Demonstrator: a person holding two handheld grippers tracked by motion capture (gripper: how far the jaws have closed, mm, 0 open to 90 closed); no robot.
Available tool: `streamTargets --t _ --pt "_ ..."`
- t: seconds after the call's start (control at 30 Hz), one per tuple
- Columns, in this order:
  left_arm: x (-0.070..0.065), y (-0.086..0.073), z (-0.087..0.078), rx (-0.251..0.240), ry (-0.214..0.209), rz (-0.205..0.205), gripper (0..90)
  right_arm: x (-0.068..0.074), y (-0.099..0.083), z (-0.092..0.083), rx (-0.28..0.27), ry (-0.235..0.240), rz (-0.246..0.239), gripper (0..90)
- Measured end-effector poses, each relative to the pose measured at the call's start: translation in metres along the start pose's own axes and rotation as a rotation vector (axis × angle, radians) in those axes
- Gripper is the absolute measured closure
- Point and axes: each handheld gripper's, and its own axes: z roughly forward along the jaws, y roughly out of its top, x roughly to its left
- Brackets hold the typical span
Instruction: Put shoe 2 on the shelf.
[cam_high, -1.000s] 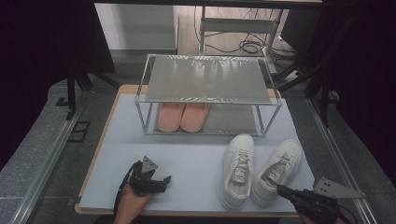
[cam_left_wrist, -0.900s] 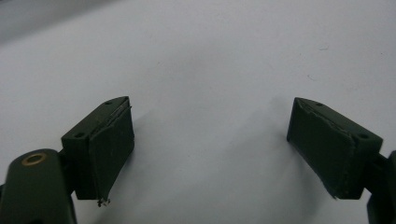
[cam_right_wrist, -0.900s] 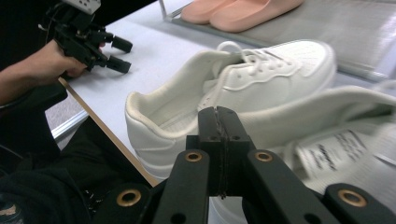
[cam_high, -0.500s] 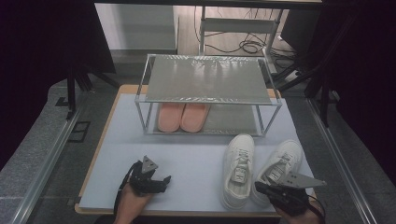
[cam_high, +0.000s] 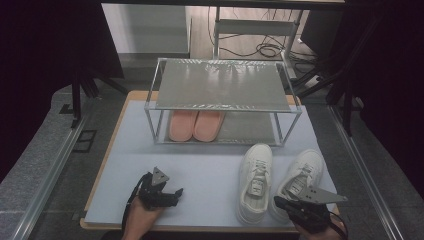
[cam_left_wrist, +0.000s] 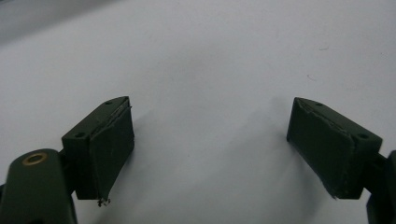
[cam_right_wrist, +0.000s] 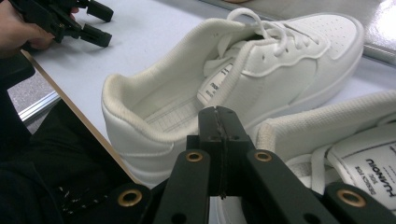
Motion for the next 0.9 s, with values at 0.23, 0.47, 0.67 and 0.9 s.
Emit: streamTargets --t 0.23,0.47,0.67,0.9 --pt "0.000 0.000 0.000 0.000 0.000 0.000 14.8 -0.005 -0.008 -0.014 0.008 -0.005 0.017 90.0" --pt "0.000 0.000 0.000 0.000 0.000 0.000 14.9 -0.015 -0.018 -0.031 0.009 -0.018 0.046 90.0" --pt "0.000 0.000 0.000 0.000 0.001 0.000 14.9 -0.022 -0.024 -0.042 0.013 -0.046 0.059 90.0" --pt "0.000 0.000 0.000 0.000 0.001 0.000 15.0 -0.033 -0.033 -0.057 0.015 -0.094 0.096 90.0"
